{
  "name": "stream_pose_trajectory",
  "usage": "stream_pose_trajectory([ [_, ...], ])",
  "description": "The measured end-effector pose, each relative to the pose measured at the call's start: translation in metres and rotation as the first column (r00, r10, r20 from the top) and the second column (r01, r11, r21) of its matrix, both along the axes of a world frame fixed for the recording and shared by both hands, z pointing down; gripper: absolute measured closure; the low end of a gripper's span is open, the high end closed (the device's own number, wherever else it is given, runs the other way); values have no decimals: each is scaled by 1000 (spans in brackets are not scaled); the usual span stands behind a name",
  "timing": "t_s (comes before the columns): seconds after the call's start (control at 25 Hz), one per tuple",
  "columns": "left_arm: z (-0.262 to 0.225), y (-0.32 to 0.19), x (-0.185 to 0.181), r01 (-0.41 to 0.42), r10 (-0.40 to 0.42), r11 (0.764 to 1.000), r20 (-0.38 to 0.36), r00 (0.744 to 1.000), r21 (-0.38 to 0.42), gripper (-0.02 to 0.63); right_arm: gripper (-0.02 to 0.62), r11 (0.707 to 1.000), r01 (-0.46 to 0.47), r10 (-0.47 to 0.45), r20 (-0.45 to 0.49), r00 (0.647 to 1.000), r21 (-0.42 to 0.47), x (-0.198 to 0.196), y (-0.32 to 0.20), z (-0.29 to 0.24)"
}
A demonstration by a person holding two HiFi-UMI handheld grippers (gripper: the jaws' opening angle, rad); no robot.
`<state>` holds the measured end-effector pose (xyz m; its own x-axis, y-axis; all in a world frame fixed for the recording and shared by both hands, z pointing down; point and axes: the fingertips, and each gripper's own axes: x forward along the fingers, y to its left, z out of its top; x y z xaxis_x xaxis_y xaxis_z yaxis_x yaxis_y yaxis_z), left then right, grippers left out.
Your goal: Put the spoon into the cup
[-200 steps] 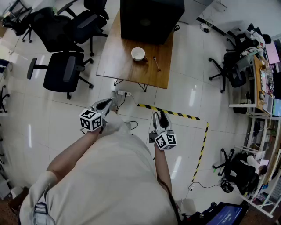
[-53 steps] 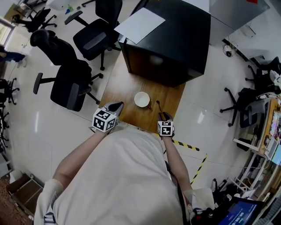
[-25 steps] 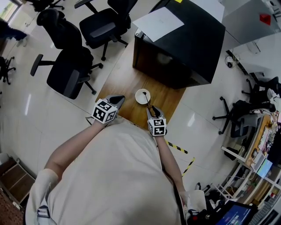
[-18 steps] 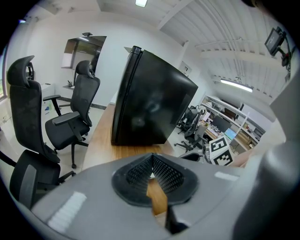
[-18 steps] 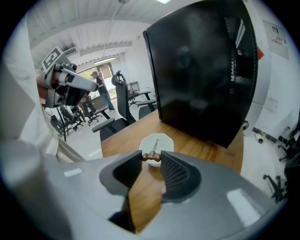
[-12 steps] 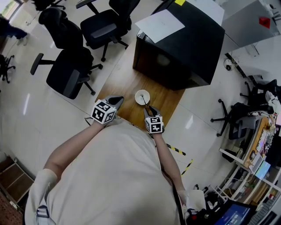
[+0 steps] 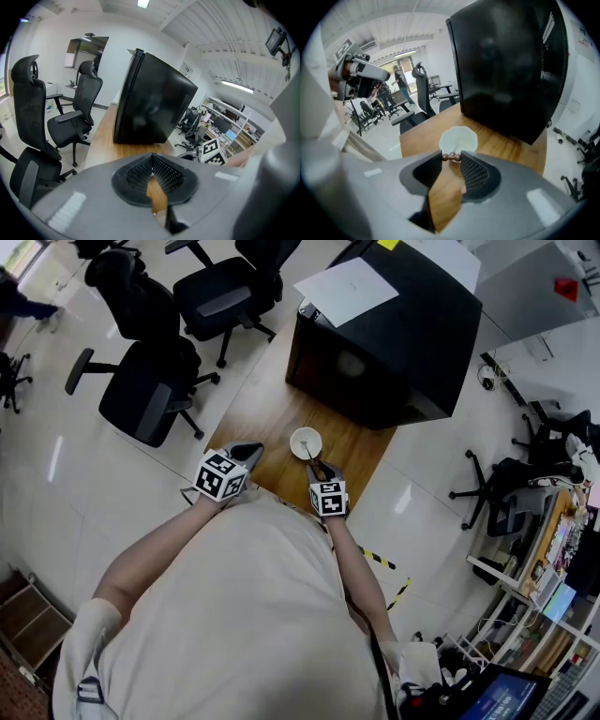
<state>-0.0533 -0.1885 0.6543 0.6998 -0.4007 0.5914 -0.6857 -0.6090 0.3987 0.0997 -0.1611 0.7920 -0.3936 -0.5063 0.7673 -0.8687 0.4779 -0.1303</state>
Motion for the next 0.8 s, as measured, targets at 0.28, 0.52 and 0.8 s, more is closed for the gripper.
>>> stream_pose_trajectory([
  [0.28,1,3,-5,6,-6,1000,-2,1000,-2,606,471,1000,-5,4,-15,1000,-13,0,-1,7],
  [0.52,2,5,-11,15,-15,1000,-6,1000,-4,606,471,999,-18,17,-28,999,-29,2,0,16],
  [0.8,3,6,-23,27,-27,1000,-19,999,-11,606,469,998,-40,38,-52,998,-54,4,2,24],
])
